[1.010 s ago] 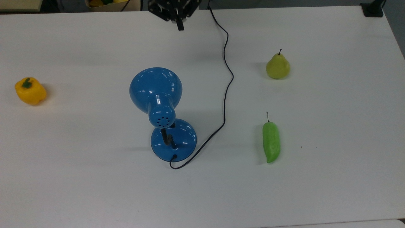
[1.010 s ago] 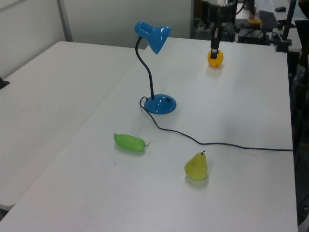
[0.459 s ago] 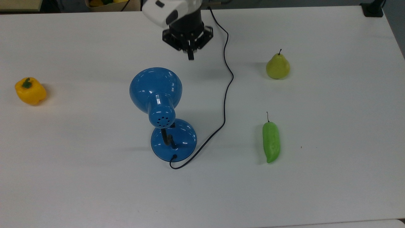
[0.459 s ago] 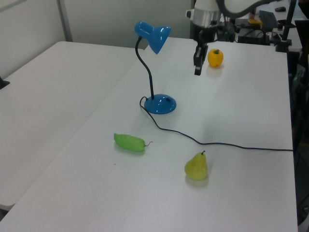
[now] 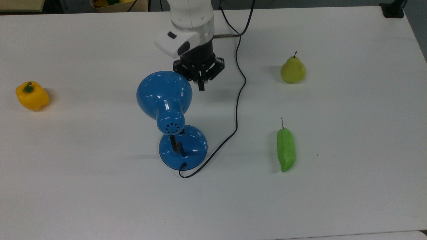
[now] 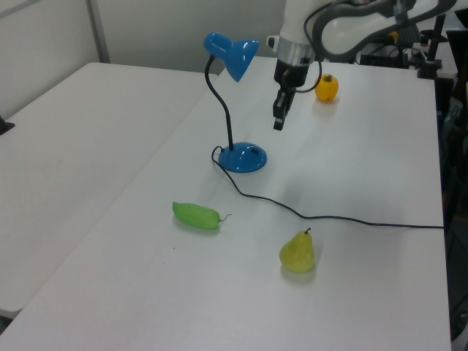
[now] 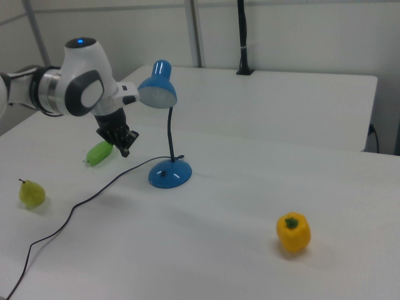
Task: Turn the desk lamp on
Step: 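Move the gripper down toward the blue lamp's round base, then position the gripper fingertips at the switch on the lamp base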
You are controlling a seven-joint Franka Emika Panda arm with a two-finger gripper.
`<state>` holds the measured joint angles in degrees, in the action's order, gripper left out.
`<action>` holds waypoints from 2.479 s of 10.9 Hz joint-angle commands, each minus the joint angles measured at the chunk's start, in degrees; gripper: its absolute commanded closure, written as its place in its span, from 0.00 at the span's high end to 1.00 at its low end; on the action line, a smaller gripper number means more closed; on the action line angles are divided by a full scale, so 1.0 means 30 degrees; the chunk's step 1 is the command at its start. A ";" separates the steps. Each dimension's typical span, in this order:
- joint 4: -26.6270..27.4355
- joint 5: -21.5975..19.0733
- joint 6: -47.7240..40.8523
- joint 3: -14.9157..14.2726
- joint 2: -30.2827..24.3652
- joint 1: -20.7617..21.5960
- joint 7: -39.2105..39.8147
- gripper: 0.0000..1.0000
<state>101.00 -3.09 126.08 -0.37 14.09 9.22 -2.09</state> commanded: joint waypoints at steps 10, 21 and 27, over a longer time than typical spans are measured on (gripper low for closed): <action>0.2159 0.1794 0.8383 0.0093 0.2363 -0.0055 -0.0240 0.00; 0.2898 0.1793 1.1324 0.0093 0.3152 -0.0641 -0.0269 0.00; 0.2576 0.1822 1.2405 0.0093 0.3708 -0.1022 -0.0269 0.00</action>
<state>109.11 1.16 159.25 -0.36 24.03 6.82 -2.09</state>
